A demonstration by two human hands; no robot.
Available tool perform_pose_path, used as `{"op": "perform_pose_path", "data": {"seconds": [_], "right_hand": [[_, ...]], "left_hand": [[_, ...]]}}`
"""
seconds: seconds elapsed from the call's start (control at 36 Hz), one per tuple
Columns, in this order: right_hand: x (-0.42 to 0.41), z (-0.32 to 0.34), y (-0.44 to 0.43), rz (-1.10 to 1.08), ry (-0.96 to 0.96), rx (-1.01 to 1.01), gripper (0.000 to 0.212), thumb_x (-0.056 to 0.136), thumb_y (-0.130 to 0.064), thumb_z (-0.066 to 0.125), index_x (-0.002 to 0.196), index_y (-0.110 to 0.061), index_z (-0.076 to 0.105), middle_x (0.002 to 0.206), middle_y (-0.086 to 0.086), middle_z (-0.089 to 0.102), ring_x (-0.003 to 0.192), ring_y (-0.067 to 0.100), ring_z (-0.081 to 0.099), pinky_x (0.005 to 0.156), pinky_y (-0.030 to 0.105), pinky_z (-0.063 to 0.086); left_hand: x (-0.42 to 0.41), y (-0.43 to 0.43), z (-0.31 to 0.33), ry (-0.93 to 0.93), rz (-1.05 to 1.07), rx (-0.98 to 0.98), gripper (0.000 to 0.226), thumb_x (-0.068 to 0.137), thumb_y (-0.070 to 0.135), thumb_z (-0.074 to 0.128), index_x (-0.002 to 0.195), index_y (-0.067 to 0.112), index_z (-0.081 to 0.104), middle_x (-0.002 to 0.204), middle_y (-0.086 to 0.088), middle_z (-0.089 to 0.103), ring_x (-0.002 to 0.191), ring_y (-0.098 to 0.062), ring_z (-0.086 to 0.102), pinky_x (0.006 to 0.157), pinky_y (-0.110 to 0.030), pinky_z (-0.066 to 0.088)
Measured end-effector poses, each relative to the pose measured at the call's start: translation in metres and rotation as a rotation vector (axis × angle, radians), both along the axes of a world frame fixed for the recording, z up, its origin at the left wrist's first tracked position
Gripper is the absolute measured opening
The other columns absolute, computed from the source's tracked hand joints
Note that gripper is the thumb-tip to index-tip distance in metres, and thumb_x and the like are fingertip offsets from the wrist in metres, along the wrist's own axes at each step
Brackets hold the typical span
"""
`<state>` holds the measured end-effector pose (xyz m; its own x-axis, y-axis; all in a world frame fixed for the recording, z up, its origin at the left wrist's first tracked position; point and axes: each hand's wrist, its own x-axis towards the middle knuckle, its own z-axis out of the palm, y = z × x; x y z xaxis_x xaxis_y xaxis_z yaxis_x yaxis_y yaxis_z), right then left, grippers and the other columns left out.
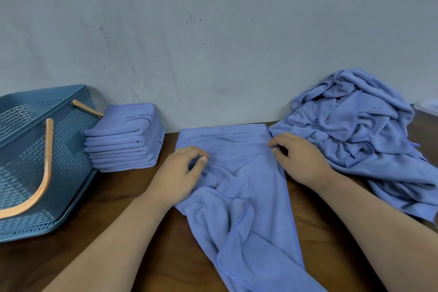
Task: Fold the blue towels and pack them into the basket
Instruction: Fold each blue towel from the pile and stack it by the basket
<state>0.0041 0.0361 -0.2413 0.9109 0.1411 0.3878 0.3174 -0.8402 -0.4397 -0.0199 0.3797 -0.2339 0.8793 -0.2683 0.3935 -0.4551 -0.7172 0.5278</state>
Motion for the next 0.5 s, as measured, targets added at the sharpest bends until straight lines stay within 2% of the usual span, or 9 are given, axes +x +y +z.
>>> {"op": "perform_pose_path", "data": {"seconds": [0.06,0.14,0.22,0.31,0.42,0.5], "right_hand": [[-0.014,-0.001,0.000,0.036,-0.016,0.041,0.019,0.101,-0.021,0.064,0.117,-0.028,0.073,0.116,-0.015,0.066,0.113,0.012,0.061,0.095,0.034,0.051],[-0.044,-0.001,0.002,0.065,-0.004,0.088,0.018,0.100,-0.022,0.066,0.115,-0.029,0.073,0.112,-0.015,0.065,0.109,0.010,0.059,0.095,0.033,0.050],[-0.080,0.003,0.007,0.108,0.014,0.160,0.014,0.098,-0.023,0.070,0.105,-0.035,0.073,0.105,-0.016,0.064,0.102,0.005,0.059,0.090,0.032,0.052],[-0.117,0.008,0.011,0.137,0.048,0.203,0.012,0.093,-0.029,0.076,0.091,-0.040,0.073,0.094,-0.015,0.063,0.092,0.008,0.061,0.083,0.033,0.052],[-0.164,0.016,0.013,0.216,0.201,0.197,0.005,0.090,-0.041,0.077,0.089,-0.036,0.076,0.089,-0.009,0.065,0.082,0.016,0.061,0.080,0.037,0.054],[-0.190,0.021,0.014,0.282,0.258,0.132,0.017,0.087,-0.050,0.080,0.087,-0.034,0.075,0.088,-0.012,0.068,0.087,0.016,0.060,0.082,0.025,0.046]], "left_hand": [[-0.019,-0.002,0.002,-0.031,-0.049,-0.004,0.016,0.108,0.039,0.054,0.107,0.037,0.070,0.106,0.023,0.068,0.106,-0.003,0.060,0.097,-0.036,0.049],[-0.050,-0.007,0.006,-0.066,-0.119,-0.004,0.013,0.107,0.037,0.057,0.108,0.037,0.069,0.104,0.021,0.067,0.105,-0.007,0.062,0.096,-0.038,0.048],[-0.083,-0.011,0.013,-0.076,-0.180,-0.015,0.012,0.107,0.034,0.058,0.108,0.035,0.070,0.106,0.020,0.067,0.109,-0.009,0.062,0.098,-0.036,0.047],[-0.111,-0.009,0.013,-0.031,-0.220,0.027,0.019,0.106,0.043,0.057,0.119,0.037,0.069,0.116,0.024,0.066,0.117,-0.006,0.060,0.103,-0.030,0.044],[-0.133,-0.008,0.007,0.006,-0.161,0.103,0.028,0.107,0.051,0.052,0.133,0.044,0.060,0.126,0.033,0.059,0.126,0.006,0.052,0.108,-0.025,0.041],[-0.138,-0.010,0.009,-0.026,-0.081,0.147,0.030,0.104,0.046,0.057,0.134,0.045,0.059,0.114,0.031,0.059,0.117,0.008,0.052,0.105,-0.025,0.040]]}}
